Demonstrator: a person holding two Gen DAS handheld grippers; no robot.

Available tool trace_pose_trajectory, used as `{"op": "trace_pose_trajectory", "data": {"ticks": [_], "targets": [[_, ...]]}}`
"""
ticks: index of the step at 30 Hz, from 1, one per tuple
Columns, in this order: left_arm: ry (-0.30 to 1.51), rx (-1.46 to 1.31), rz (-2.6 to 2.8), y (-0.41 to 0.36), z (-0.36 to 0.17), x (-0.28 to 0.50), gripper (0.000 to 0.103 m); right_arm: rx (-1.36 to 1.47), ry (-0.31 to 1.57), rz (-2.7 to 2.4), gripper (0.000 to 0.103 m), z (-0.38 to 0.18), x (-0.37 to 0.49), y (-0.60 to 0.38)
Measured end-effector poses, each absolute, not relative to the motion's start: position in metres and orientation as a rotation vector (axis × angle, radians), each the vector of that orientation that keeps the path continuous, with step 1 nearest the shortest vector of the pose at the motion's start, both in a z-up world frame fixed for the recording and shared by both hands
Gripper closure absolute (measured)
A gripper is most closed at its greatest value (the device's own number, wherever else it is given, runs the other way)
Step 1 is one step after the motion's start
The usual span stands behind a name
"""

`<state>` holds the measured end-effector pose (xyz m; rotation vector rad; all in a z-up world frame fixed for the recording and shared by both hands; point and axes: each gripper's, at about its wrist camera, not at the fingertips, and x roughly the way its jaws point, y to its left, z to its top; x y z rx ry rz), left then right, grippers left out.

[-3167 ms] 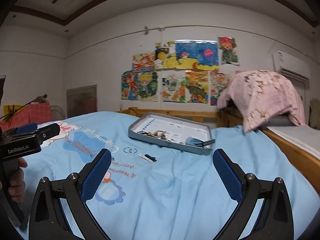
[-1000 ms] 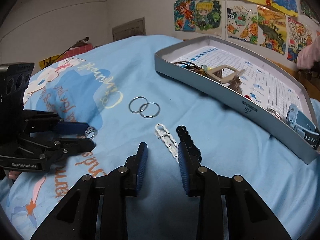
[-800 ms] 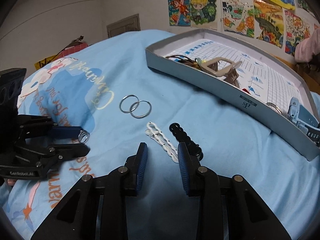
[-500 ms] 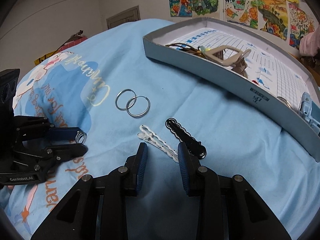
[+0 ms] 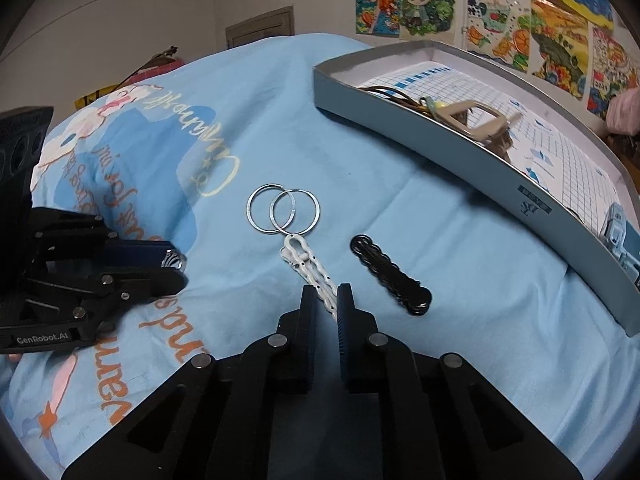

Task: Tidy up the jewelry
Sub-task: 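Close the left tool on the silver ring while the right tool grasps the white hair clip, then carry the ring into the tray with the left tool while the right tool releases the clip there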

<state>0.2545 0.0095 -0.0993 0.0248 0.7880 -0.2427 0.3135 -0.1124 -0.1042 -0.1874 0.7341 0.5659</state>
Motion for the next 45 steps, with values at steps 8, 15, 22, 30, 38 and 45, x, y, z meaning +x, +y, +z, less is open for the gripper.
{"op": "trace_pose_trajectory", "data": {"ticks": [8,15,22,30,38,45], "targets": [[0.775,0.022,-0.247,0.011,-0.099,0.252,0.083,-0.150,0.718,0.607,0.099,-0.101,0.310,-0.117],[0.762,0.012,-0.257,0.012,-0.099,0.251,0.083,-0.053,0.698,0.637,0.100,-0.101,0.309,-0.128],[0.740,-0.001,-0.276,0.014,-0.097,0.249,0.083,-0.009,0.680,0.635,0.100,-0.096,0.302,-0.137],[0.725,-0.006,-0.291,0.016,-0.095,0.246,0.083,0.036,0.735,0.647,0.100,-0.091,0.290,-0.144],[0.647,-0.021,-0.282,0.013,-0.068,0.248,0.083,0.024,0.666,0.611,0.100,-0.081,0.282,-0.146],[0.552,-0.024,-0.236,-0.003,-0.025,0.290,0.083,0.112,0.524,0.487,0.100,-0.063,0.300,-0.180]]}}
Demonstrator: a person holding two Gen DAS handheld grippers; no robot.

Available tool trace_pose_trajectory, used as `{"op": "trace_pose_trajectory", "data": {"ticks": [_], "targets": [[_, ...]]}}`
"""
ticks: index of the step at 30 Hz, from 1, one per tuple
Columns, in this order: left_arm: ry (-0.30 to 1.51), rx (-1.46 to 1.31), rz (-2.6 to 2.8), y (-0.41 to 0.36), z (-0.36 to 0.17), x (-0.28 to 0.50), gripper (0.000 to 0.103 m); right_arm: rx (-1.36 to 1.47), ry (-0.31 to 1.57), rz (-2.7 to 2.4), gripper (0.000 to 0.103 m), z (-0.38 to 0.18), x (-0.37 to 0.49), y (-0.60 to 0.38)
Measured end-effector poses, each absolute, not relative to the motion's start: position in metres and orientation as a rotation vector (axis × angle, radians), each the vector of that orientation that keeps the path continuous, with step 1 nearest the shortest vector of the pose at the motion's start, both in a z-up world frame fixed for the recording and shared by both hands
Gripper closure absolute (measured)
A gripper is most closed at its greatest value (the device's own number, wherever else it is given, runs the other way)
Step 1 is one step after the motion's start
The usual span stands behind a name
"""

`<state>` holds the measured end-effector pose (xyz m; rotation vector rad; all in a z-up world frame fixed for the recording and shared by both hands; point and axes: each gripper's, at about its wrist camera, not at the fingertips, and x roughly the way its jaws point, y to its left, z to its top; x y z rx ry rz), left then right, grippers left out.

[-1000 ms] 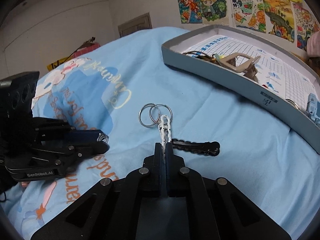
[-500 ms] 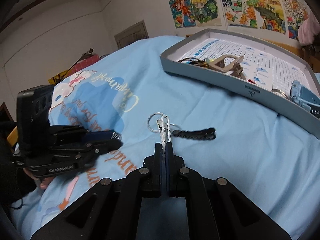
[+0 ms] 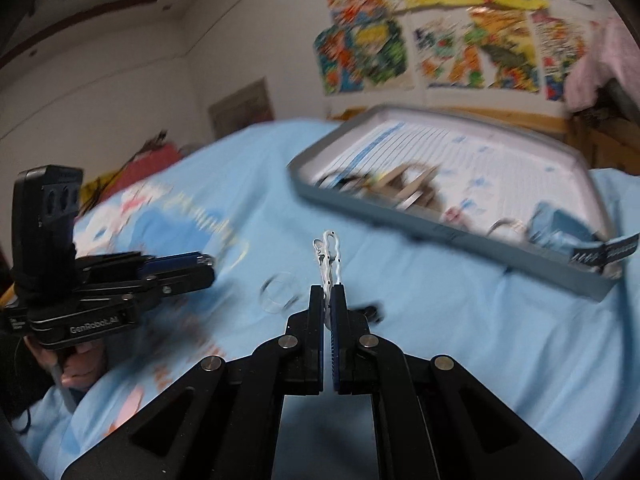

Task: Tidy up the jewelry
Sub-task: 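Carry the ring into the tray with the left tool while the right tool releases the clip there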

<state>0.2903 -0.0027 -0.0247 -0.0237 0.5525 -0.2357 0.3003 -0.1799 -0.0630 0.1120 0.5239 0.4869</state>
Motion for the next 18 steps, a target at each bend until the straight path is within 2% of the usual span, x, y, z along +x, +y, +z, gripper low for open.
{"op": "trace_pose_trajectory", "data": {"ticks": [4,10,18], "targets": [[0.515,-0.078,-0.199,-0.015,-0.007,0.334,0.083,0.134,0.462,0.406,0.100,-0.054,0.322,-0.194],[0.566,-0.090,-0.138,-0.034,-0.011,0.398,0.083,0.131,0.447,0.295,0.100,-0.052,0.357,-0.206],[0.626,0.017,-0.108,-0.056,-0.032,0.422,0.083,0.192,0.510,0.282,0.100,-0.067,0.397,-0.215]]}}
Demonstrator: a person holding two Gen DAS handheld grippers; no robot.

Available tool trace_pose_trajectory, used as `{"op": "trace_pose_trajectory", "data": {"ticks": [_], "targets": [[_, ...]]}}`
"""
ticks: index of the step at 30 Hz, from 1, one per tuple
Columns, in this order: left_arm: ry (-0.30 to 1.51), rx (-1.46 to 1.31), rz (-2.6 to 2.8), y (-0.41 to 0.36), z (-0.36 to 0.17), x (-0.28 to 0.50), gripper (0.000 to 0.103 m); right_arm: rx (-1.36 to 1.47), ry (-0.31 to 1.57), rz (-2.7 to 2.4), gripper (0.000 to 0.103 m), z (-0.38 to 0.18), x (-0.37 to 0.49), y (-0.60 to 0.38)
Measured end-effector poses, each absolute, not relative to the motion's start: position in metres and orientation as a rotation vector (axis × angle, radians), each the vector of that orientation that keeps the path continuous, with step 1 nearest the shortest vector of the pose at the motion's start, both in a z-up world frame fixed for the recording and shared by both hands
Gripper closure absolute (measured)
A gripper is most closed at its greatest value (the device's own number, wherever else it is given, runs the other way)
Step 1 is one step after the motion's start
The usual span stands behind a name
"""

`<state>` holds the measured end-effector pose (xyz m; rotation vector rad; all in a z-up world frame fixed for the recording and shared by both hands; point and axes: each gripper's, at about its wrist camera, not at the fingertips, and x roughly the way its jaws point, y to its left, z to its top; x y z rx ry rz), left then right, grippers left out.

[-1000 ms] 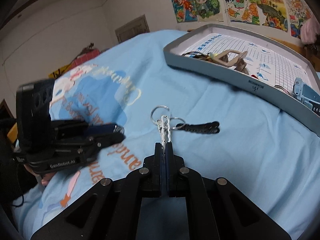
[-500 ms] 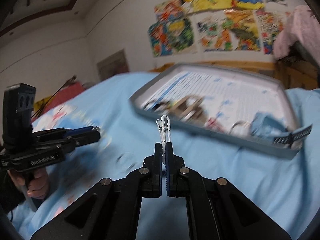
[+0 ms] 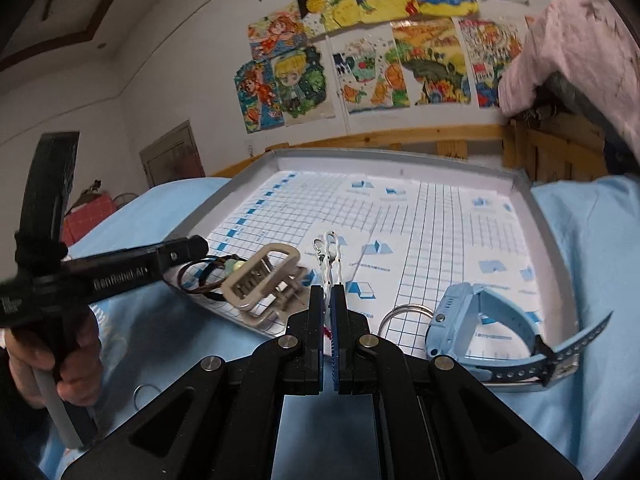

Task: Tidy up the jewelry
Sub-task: 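Carry the ring into the tray with the left tool while the right tool releases the clip there, then withdraw both open tools from the tray back over the bedspread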

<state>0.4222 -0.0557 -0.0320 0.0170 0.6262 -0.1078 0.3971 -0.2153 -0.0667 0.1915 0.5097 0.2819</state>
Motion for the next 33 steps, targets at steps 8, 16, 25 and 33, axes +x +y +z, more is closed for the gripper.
{"op": "trace_pose_trajectory", "data": {"ticks": [8,16,25,33], "targets": [[0.632,0.060,-0.103,-0.061,-0.036,0.420,0.081,0.211,0.557,0.285,0.100,-0.082,0.408,-0.212],[0.527,-0.050,-0.111,-0.043,-0.018,0.386,0.041,0.207,0.489,0.240,0.099,-0.070,0.390,-0.217],[0.436,-0.146,-0.089,-0.024,0.017,0.330,0.010,0.204,0.348,0.194,0.095,-0.026,0.347,-0.225],[0.372,-0.179,-0.092,-0.013,0.045,0.271,0.000,0.132,0.247,0.176,0.057,0.020,0.284,-0.224]]}}
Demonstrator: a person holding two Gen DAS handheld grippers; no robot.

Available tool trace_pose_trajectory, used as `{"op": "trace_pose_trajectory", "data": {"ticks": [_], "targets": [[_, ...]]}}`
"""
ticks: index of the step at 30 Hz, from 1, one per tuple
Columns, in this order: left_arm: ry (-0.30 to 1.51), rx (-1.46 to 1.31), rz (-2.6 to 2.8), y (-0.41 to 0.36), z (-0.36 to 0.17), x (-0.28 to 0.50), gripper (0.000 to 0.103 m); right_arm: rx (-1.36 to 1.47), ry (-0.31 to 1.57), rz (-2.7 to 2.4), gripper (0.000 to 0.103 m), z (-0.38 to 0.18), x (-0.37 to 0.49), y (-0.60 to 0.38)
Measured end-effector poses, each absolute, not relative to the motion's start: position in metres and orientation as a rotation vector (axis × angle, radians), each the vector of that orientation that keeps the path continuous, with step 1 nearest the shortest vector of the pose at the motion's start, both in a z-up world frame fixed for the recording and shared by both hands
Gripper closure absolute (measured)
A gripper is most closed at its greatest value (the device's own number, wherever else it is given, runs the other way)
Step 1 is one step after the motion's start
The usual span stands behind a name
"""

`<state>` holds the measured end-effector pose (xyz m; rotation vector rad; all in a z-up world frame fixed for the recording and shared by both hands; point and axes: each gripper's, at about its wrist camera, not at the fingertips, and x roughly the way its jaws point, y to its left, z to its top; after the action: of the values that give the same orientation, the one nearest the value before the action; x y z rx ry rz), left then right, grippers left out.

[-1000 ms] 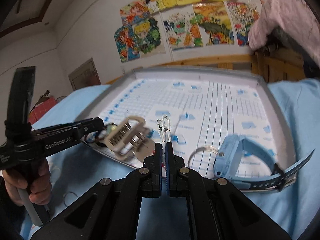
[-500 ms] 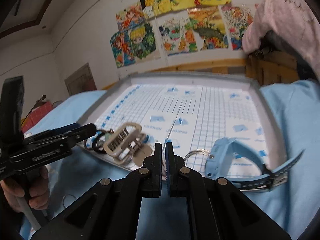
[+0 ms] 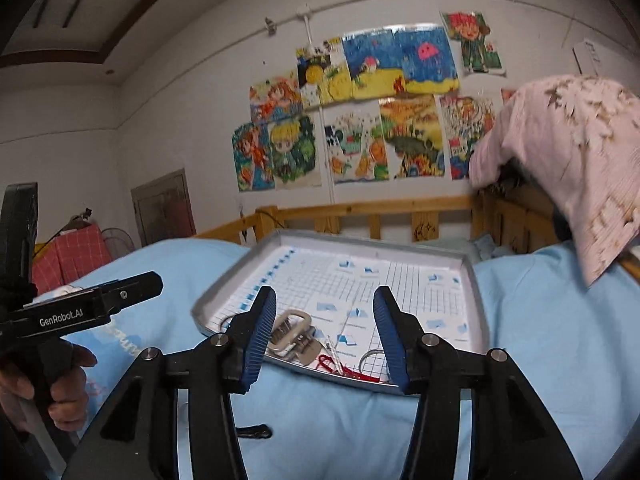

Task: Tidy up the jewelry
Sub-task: 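Withdraw both open tools from the tray back over the bedspread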

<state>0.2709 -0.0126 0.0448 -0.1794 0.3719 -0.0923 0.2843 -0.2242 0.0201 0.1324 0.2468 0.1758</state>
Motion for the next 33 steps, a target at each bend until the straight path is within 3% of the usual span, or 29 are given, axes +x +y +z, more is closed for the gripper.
{"op": "trace_pose_trajectory", "data": {"ticks": [1,3,8,11,33], "targets": [[0.365,-0.173,-0.093,-0.012,0.048,0.262,0.000,0.128,0.235,0.174,0.054,0.027,0.275,-0.224],[0.351,-0.166,-0.087,-0.010,0.053,0.246,0.000,0.114,0.200,0.169,0.040,0.039,0.256,-0.222],[0.304,-0.173,-0.056,-0.001,0.064,0.196,0.000,0.137,0.148,0.180,0.022,0.054,0.213,-0.219],[0.274,-0.170,-0.029,0.004,0.067,0.167,0.000,0.166,0.123,0.195,0.003,0.057,0.184,-0.219],[0.260,-0.161,0.067,0.028,0.029,0.022,0.000,0.145,0.136,0.216,0.002,0.023,0.046,-0.208]]}}
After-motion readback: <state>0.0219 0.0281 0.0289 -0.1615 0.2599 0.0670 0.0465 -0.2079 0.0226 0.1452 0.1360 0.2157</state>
